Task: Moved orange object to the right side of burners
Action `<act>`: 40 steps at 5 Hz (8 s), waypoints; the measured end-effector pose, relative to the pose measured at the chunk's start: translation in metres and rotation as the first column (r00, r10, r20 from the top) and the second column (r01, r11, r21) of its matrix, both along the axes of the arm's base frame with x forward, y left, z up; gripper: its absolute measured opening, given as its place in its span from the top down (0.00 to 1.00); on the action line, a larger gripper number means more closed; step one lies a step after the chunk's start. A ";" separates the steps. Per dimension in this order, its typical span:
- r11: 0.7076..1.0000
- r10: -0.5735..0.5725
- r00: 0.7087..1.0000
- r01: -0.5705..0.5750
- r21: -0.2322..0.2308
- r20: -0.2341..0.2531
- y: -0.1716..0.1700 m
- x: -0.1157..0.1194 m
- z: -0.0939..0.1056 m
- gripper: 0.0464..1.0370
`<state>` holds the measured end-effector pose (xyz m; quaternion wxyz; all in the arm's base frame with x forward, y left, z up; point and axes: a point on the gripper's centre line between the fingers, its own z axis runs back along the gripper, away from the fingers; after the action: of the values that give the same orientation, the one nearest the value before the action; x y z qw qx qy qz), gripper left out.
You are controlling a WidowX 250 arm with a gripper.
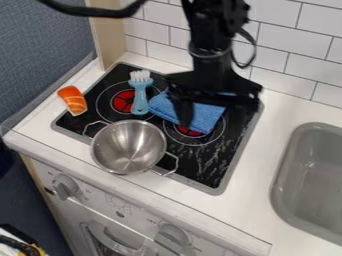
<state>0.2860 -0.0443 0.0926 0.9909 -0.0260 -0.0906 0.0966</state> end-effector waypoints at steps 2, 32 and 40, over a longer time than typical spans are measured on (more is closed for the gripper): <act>0.914 0.392 0.920 -0.392 0.102 0.028 0.066 0.003 0.013 0.04; 0.996 -0.053 0.999 0.052 0.066 0.007 -0.061 0.088 -0.072 0.46; 0.973 -0.170 0.974 0.190 0.133 -0.150 0.019 0.067 -0.005 0.04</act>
<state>0.3528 -0.0254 0.0878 0.9986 0.0456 -0.0264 0.0008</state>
